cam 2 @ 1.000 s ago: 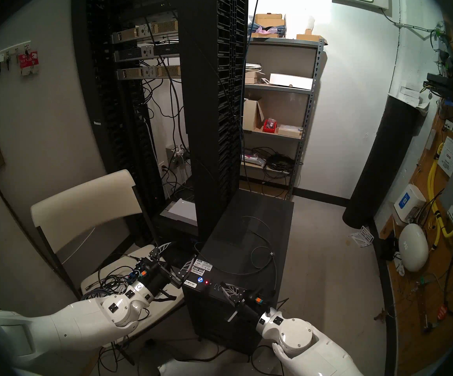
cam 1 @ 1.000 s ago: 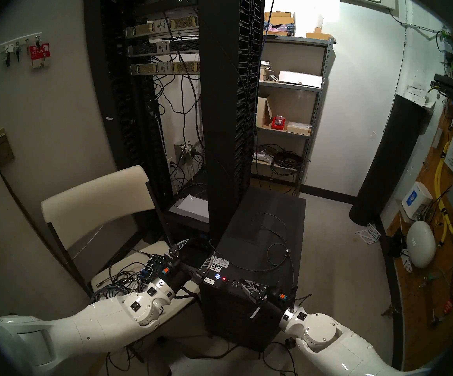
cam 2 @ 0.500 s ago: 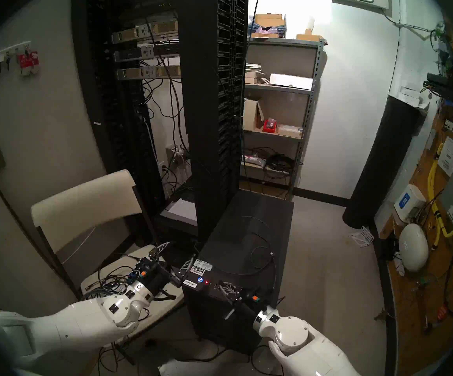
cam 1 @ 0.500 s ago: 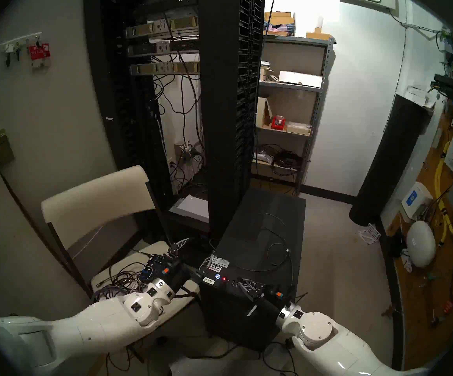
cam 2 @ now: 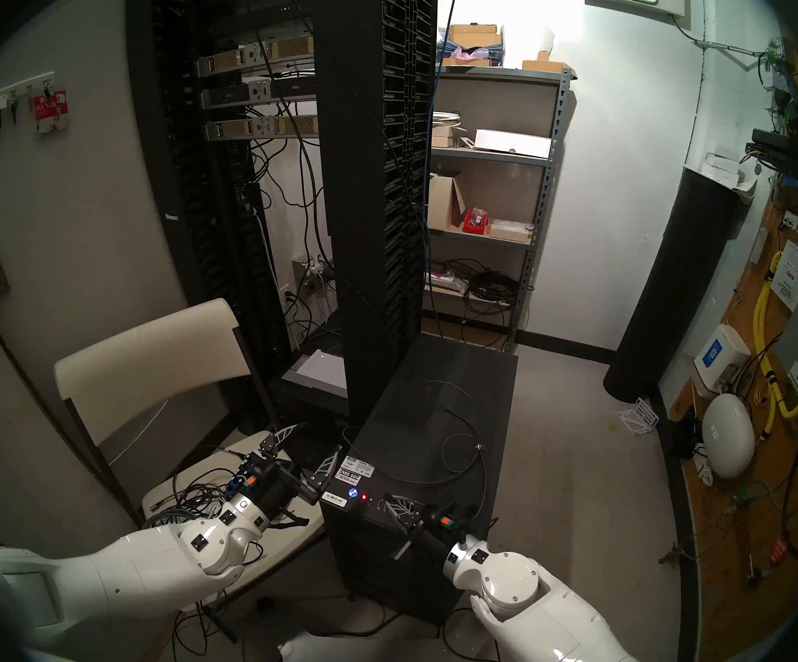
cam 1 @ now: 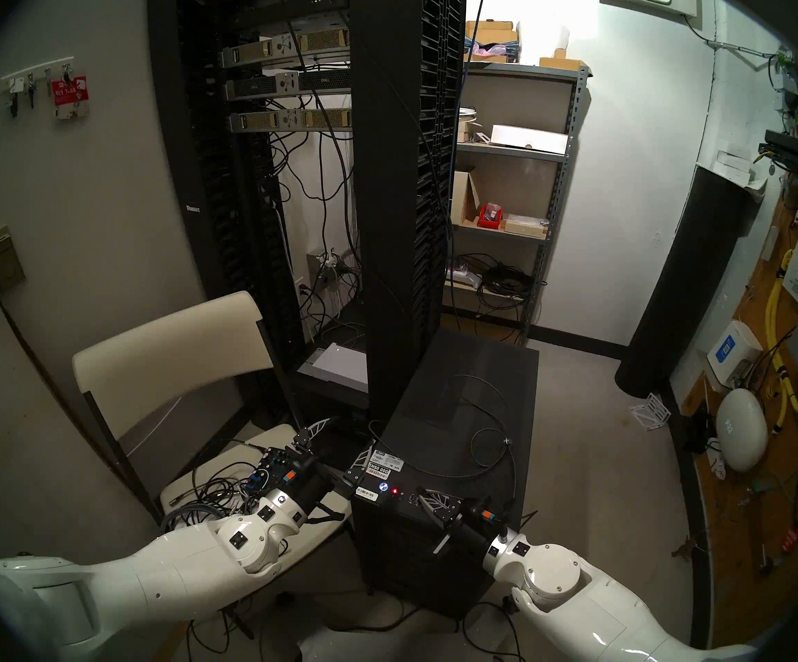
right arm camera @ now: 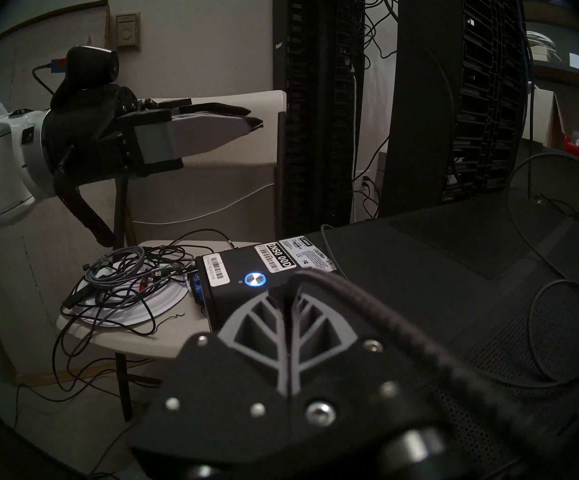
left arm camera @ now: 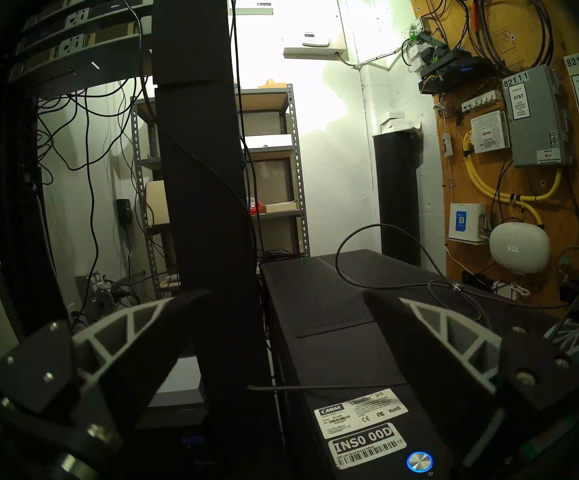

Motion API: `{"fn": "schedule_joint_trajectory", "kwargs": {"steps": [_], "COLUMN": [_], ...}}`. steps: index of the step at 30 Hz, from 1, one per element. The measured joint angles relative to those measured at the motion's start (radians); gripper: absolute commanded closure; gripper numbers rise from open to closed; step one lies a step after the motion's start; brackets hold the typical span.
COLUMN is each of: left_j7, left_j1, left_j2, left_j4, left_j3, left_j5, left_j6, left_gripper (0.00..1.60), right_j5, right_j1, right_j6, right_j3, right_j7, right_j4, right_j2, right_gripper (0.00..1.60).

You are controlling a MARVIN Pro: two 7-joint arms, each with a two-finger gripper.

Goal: Insert the cable into the workstation's USB slot

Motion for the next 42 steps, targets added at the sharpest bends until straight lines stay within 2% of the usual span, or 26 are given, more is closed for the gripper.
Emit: {"fn": "schedule_joint_trajectory", "kwargs": {"steps": [28,42], "left_j7": [-0.023,-0.023], "left_j1": [-0.011,-0.011], "left_j2": [-0.003,-0.007], "left_j4": [0.018,0.024], "left_j3": [-0.001,-0.001], "left_j5": [-0.008,-0.010], "left_j6": [-0.009,-0.010], "left_gripper": [0.00,0.00], "right_j5": [-0.003,0.005], "right_j1": [0.042,0.047], "right_j6": [0.009,0.053], "right_j3": [-0.012,-0.009], "right_j7": [0.009,-0.002], "right_j4": [0.053,0.040], "right_j2": [-0.026,-0.027], "right_gripper": [1.60,1.60]}}
